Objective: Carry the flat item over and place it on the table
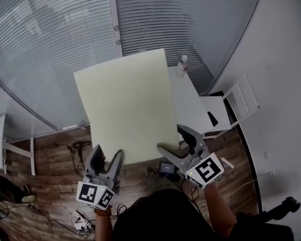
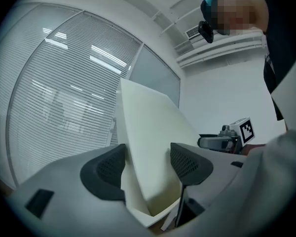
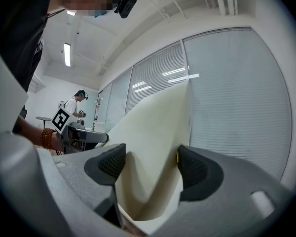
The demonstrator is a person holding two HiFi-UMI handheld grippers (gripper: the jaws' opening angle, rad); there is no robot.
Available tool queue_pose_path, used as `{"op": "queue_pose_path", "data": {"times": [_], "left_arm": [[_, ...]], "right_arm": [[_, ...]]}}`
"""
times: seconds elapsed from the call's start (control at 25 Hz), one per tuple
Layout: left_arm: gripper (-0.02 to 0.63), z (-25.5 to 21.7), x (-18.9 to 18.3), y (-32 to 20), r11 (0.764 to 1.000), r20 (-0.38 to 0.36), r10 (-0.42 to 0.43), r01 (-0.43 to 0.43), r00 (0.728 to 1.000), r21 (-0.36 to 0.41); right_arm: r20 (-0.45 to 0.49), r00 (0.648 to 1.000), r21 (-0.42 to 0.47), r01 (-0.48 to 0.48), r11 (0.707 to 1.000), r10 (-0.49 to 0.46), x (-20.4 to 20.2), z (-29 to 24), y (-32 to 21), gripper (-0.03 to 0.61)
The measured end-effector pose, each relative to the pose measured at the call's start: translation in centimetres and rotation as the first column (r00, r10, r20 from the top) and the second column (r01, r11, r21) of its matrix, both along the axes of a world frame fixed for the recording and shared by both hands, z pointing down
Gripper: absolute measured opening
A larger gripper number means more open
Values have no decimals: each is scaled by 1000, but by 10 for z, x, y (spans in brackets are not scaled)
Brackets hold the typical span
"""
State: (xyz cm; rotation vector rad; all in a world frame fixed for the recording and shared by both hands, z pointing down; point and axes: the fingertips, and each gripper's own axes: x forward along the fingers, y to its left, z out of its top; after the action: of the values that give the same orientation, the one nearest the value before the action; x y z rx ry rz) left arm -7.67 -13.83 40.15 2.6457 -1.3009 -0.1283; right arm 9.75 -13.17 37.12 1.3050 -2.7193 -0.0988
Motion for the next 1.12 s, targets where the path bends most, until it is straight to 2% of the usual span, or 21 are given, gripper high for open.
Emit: {"op": "queue_pose_path", "data": {"times": [0.28,0.56,0.84,1.12], "left_arm": [[284,-5,32,-42,999,27,43,-43,999,-8],[284,6,47,-71,998,49,63,-62,997,-28],[284,26,74,-109,996,64,59,-55,996,-65],[284,51,77,-138,992,63,35,-27,997,-124]], "right_arm": [[26,999,-25,-44,999,45,33,0,-36,327],[39,997,-51,-69,996,71,48,15,-62,328],[57,995,-104,-73,992,79,75,38,-101,328],[59,997,-143,-40,989,49,78,60,-135,328]]}}
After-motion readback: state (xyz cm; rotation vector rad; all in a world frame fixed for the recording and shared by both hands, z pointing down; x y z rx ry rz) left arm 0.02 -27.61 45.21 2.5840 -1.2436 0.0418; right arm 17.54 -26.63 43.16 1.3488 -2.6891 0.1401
